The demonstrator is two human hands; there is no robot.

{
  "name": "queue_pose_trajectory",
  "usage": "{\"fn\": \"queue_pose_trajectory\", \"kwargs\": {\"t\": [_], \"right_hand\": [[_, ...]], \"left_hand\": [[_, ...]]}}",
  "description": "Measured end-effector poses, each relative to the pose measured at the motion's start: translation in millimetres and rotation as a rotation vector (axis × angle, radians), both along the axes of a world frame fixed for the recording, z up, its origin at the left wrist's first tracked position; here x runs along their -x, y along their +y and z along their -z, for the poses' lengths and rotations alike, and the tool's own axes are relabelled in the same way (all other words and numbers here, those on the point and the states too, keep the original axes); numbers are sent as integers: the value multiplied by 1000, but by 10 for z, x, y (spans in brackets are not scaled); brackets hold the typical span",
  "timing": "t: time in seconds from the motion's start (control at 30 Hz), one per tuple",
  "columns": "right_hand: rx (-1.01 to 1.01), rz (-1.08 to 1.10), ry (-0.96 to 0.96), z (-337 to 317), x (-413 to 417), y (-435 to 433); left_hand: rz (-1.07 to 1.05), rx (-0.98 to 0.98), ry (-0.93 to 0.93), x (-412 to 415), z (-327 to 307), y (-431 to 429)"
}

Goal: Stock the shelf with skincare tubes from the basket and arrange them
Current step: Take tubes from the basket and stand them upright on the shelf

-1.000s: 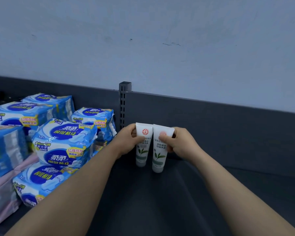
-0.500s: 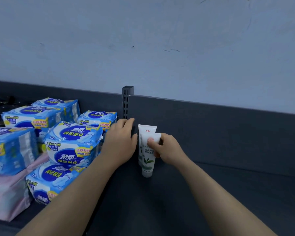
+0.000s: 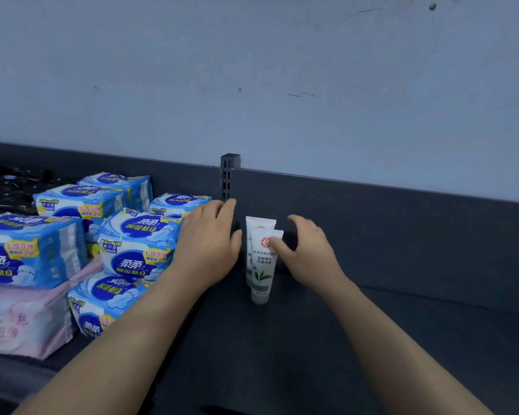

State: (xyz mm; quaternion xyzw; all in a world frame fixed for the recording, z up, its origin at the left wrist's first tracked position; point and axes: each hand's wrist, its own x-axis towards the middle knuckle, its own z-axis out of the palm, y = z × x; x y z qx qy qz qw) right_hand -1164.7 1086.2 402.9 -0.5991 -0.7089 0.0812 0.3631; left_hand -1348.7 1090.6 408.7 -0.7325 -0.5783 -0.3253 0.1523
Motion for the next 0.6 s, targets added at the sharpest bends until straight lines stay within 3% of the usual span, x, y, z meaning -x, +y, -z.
{"fn": "queue_pose_trajectory", "kwargs": {"t": [0.27, 0.6], "right_hand": [[-256, -120, -145, -191, 405, -345], [-419, -414, -219, -14, 1876, -1008]], "left_hand": [[-79, -91, 0, 396, -213, -597], [-297, -94, -6, 1725, 82, -1730]]}}
